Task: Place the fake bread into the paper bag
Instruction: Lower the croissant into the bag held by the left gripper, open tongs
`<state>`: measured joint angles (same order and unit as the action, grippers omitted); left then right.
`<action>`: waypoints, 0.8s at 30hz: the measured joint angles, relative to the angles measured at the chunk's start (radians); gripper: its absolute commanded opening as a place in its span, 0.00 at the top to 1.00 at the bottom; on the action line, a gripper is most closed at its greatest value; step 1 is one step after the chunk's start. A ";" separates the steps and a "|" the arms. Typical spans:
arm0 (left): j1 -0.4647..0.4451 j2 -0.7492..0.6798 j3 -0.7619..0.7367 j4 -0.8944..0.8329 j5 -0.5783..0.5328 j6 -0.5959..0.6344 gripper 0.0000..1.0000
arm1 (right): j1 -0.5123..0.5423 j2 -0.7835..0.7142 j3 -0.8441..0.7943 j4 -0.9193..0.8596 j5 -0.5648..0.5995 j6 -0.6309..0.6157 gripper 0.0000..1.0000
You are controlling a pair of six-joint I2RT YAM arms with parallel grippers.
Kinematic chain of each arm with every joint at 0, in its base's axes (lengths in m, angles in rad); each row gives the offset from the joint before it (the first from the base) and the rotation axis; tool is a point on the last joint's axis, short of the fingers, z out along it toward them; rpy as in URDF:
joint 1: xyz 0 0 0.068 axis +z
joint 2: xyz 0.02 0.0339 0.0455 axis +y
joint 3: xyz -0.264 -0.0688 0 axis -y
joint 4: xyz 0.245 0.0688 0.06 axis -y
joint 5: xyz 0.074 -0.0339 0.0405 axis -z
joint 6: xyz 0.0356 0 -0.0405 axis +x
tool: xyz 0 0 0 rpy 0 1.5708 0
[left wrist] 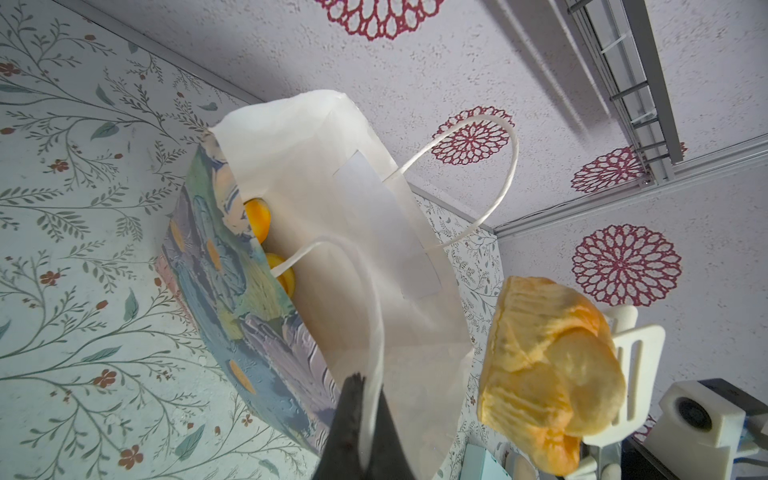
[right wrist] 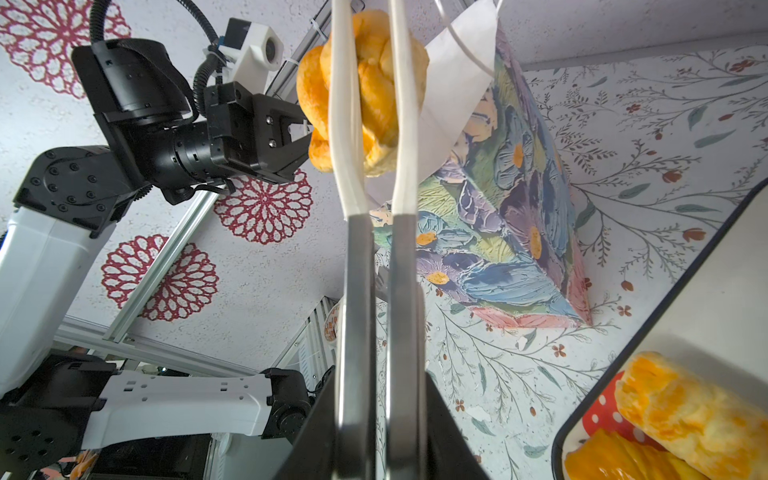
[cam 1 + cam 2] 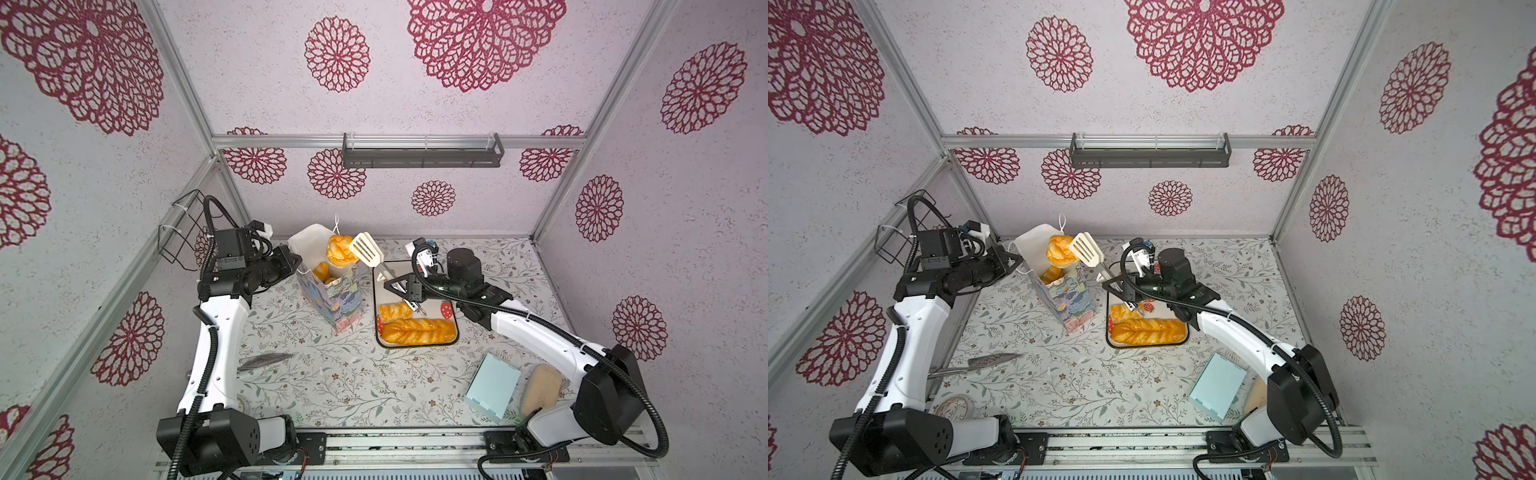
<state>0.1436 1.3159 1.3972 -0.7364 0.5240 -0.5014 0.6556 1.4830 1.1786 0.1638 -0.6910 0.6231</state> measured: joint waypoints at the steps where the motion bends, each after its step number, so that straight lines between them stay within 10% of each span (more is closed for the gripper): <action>1: 0.000 0.000 0.000 0.000 0.000 0.000 0.97 | 0.001 0.008 0.005 0.003 -0.003 0.002 0.71; 24: 0.000 0.000 -0.007 0.000 -0.001 0.000 0.97 | 0.011 0.083 0.035 0.049 -0.021 0.035 0.71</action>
<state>0.1436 1.3159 1.3899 -0.7361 0.5228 -0.5014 0.6670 1.5658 1.2137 0.2131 -0.7120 0.6579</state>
